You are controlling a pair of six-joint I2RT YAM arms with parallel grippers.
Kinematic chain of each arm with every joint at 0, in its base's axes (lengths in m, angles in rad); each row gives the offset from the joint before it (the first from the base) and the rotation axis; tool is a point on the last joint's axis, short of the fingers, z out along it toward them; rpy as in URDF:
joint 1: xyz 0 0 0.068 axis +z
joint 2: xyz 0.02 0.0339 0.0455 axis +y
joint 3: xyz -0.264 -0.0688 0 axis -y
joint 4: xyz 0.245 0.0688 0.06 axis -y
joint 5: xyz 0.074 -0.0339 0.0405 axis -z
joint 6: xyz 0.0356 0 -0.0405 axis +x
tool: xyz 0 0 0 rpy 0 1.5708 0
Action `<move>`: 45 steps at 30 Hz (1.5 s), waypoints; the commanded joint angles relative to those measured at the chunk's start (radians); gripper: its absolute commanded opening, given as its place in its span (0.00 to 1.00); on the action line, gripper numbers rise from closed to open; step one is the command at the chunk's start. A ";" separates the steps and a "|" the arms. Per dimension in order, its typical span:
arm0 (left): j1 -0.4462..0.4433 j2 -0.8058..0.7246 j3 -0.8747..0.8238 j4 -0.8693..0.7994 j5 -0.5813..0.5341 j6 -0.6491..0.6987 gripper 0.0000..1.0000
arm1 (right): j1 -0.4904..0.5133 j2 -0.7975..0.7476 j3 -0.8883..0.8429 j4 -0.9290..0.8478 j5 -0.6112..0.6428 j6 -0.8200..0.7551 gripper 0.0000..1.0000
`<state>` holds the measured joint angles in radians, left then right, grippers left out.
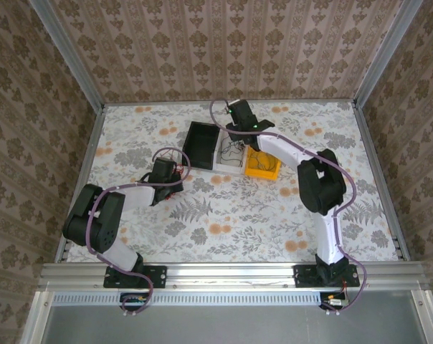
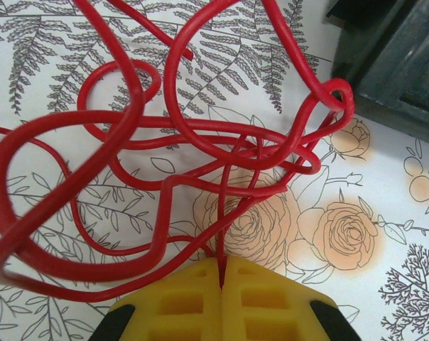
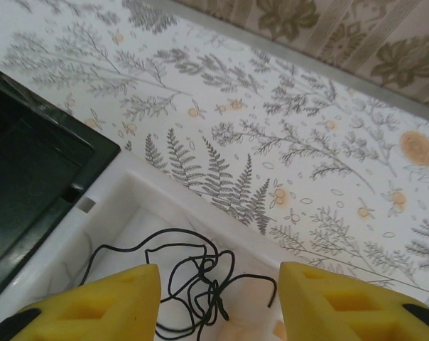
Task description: Untangle the cables
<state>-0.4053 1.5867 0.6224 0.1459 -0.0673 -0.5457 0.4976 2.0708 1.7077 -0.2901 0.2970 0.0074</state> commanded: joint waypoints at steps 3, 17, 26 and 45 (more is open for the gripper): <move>-0.045 0.070 -0.020 -0.079 0.147 0.024 0.00 | -0.004 -0.164 -0.089 0.036 -0.072 0.021 0.49; -0.085 0.049 -0.025 -0.008 0.414 0.118 0.00 | 0.017 -0.409 -0.466 0.133 -0.271 0.151 0.45; -0.176 -0.044 -0.011 -0.120 0.363 0.188 0.04 | 0.029 -0.393 -0.553 0.157 -0.211 0.252 0.46; -0.010 -0.463 -0.107 -0.088 0.223 0.039 0.79 | -0.058 -0.171 -0.376 -0.002 -0.004 0.341 0.48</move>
<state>-0.4614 1.1618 0.5457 0.0597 0.1928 -0.4450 0.4782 1.8832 1.3060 -0.2329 0.2489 0.3088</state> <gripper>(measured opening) 0.785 0.485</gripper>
